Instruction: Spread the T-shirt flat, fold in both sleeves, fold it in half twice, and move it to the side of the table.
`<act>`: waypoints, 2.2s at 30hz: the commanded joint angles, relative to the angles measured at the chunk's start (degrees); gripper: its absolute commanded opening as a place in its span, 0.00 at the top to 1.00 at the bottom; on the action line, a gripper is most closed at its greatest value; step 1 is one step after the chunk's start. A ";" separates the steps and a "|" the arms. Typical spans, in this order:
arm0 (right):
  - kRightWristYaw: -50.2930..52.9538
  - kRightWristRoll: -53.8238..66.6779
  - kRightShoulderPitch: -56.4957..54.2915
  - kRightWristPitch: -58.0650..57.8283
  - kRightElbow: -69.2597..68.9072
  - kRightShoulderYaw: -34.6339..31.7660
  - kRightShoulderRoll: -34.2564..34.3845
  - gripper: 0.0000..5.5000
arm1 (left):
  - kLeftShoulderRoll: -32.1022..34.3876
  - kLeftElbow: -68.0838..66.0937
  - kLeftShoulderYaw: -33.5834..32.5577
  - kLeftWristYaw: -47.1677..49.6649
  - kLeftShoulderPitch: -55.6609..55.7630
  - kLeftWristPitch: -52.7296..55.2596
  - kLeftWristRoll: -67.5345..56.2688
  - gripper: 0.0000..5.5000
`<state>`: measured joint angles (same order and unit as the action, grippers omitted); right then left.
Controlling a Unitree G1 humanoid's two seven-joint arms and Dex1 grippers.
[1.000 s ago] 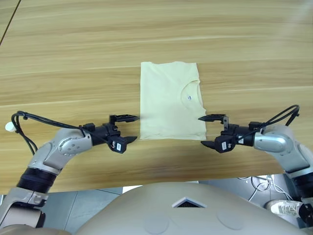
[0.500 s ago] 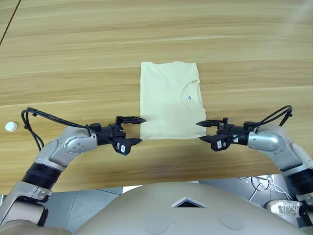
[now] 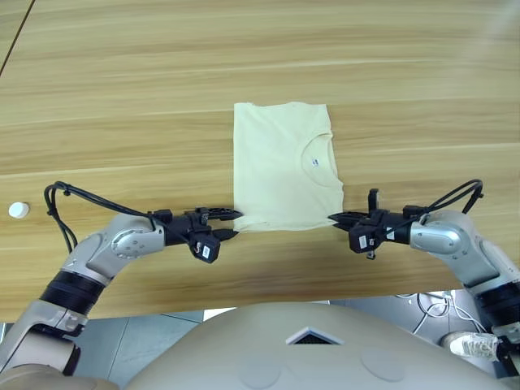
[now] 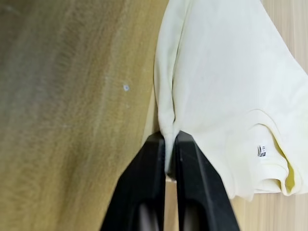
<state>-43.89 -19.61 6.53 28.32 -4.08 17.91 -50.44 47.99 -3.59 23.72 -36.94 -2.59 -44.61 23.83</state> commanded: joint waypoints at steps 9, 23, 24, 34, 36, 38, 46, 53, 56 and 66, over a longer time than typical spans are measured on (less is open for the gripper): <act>-0.81 -1.06 0.76 -1.78 0.26 0.48 -0.49 0.98 | 1.12 -1.44 2.30 -1.90 -1.27 1.92 5.00 0.98; -4.35 12.37 9.47 5.10 -12.10 -5.33 -8.47 0.98 | 7.84 9.76 -2.94 -4.24 -8.06 -0.76 -12.54 1.00; -4.77 14.29 10.97 6.05 -13.54 -6.43 -9.59 0.98 | 8.87 11.05 -3.26 -4.66 -9.42 -1.20 -14.40 1.00; -7.32 22.40 23.30 15.56 -17.87 -12.69 -15.68 0.98 | 15.97 20.98 -4.26 -7.82 -21.12 -6.50 -33.08 1.00; -7.41 22.26 22.56 15.07 -17.39 -12.66 -15.18 0.98 | 13.77 20.15 -4.45 -7.70 -19.78 -5.28 -34.16 1.00; -6.89 22.07 21.53 14.06 -16.83 -13.13 -14.19 0.98 | 11.17 18.51 -5.31 -7.17 -17.10 -3.57 -34.95 1.00; -3.88 21.63 10.84 3.99 -14.10 -13.94 -8.11 0.98 | 1.59 9.24 -9.88 -5.22 -8.46 1.20 -34.15 1.00; 0.23 12.92 -1.50 -5.88 -7.74 -11.60 -1.75 0.98 | -6.40 -0.79 -12.69 -1.08 -0.33 6.57 -28.98 1.00; 1.98 8.45 -4.87 -7.86 -4.10 -10.35 0.28 0.98 | -8.81 -4.98 -12.62 0.67 2.57 7.83 -24.73 1.00; 7.24 -5.12 -16.23 -9.85 8.03 -2.23 8.07 0.98 | -15.51 -18.29 -10.03 8.53 13.69 13.57 -8.91 1.00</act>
<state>-37.75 -22.06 -7.24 19.05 0.71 14.21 -43.52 32.74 -19.04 13.34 -29.81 9.10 -32.43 12.86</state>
